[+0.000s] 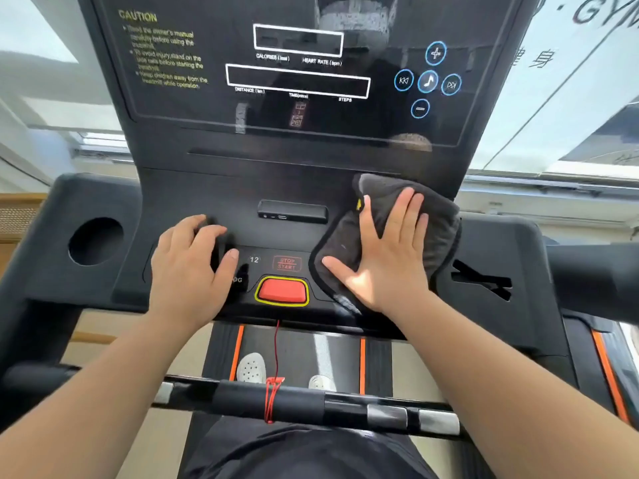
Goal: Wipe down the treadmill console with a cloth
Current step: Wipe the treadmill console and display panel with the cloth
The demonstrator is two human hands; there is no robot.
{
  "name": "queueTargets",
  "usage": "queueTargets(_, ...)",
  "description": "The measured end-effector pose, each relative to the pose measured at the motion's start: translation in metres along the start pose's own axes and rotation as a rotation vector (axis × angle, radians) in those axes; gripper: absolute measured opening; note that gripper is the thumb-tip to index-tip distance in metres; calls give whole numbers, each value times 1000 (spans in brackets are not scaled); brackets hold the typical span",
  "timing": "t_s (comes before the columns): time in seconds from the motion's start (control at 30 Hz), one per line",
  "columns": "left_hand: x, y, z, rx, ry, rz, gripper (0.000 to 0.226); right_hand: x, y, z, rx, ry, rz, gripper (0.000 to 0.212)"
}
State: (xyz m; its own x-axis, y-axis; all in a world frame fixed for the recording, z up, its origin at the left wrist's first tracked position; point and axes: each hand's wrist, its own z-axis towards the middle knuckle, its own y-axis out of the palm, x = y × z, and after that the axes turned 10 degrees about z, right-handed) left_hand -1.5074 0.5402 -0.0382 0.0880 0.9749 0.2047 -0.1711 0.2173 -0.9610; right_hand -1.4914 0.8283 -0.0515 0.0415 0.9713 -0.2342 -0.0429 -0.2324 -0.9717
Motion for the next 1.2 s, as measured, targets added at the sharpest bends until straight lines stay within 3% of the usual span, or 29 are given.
queueTargets(0.17,0,-5,0,-24,-27,23,53,6,6,-38,-115,-274,53,74)
queueTargets(0.23,3,-6,-1,-24,-26,26,54,26,1,-63,-150,-307,39,71)
queueTargets(0.3,5,-5,-3,-31,-31,28,53,48,-6,-75,-162,-258,11,81)
queueTargets(0.4,4,-5,-9,-28,-40,43,55,61,-19,-59,-122,-17,11,103)
queueTargets(0.53,-5,-9,-15,-35,-52,53,57,31,-13,-20,-77,106,22,108)
queueTargets(0.77,-33,-13,-4,-5,3,59,55,-8,9,-61,-140,-273,41,65)
queueTargets(0.83,-43,-10,1,-16,25,45,53,7,4,-75,-147,-214,30,61)
queueTargets(1.03,-72,-7,9,-29,117,-15,52,12,-4,-54,-68,301,21,75)
queueTargets(1.1,-81,-9,9,-39,153,-43,52,-25,2,-46,-79,290,-2,77)
queueTargets(1.2,-97,-11,11,-31,225,-64,50,-85,15,-46,-131,85,44,68)
